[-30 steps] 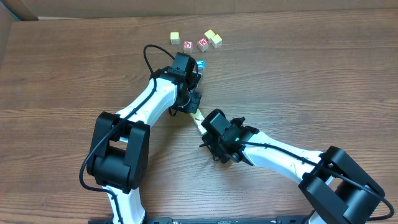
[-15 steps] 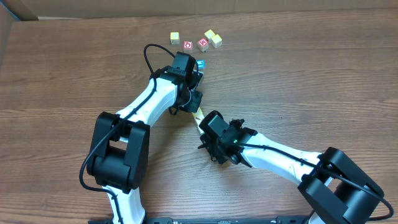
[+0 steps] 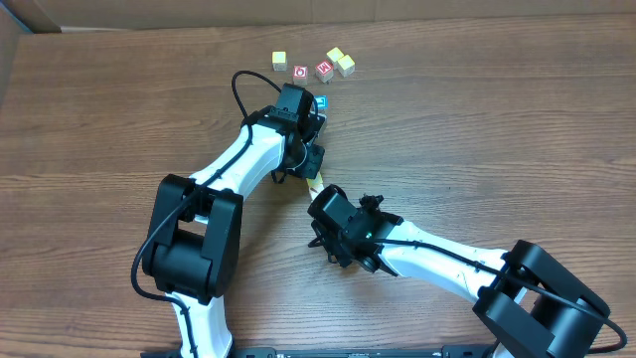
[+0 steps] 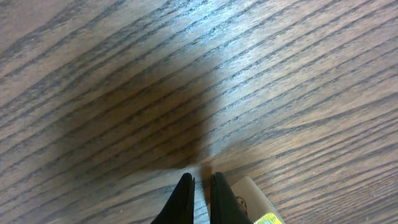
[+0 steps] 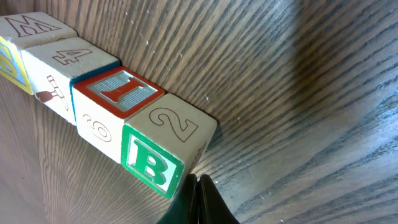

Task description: Flip 4 blocks

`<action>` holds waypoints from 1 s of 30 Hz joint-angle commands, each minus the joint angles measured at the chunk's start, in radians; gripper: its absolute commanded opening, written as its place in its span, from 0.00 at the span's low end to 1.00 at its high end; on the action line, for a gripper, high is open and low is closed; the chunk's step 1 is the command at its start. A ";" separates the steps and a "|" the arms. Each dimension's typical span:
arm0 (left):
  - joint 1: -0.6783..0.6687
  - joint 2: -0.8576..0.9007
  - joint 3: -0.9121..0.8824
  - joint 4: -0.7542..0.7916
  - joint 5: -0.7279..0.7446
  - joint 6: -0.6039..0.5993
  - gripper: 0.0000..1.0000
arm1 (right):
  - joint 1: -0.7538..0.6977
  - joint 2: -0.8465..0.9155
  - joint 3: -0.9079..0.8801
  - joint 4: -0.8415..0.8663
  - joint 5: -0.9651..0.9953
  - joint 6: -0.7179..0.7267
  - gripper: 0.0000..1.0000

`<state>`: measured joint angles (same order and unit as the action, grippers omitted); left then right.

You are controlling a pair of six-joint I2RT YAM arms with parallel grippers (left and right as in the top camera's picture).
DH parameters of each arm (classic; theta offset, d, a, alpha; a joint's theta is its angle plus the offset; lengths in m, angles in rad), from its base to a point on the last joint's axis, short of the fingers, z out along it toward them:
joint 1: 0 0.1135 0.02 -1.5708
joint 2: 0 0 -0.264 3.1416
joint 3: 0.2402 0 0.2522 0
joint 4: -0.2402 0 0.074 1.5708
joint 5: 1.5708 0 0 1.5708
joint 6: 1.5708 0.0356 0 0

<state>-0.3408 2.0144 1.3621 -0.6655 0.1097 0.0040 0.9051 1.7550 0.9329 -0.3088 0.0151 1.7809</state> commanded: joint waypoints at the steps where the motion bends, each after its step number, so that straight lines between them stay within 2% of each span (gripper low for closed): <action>1: -0.007 0.023 -0.005 -0.003 0.023 0.026 0.04 | -0.001 -0.009 0.004 0.016 0.036 0.012 0.04; 10: -0.007 0.023 -0.005 0.011 0.053 0.026 0.04 | 0.026 0.031 0.004 0.092 0.008 0.011 0.04; 30: -0.006 0.020 0.023 0.010 0.036 0.026 0.04 | 0.025 0.031 0.004 0.072 -0.018 0.003 0.04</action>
<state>-0.3408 2.0144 1.3621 -0.6468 0.1390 0.0044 0.9318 1.7805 0.9329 -0.2352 0.0002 1.7840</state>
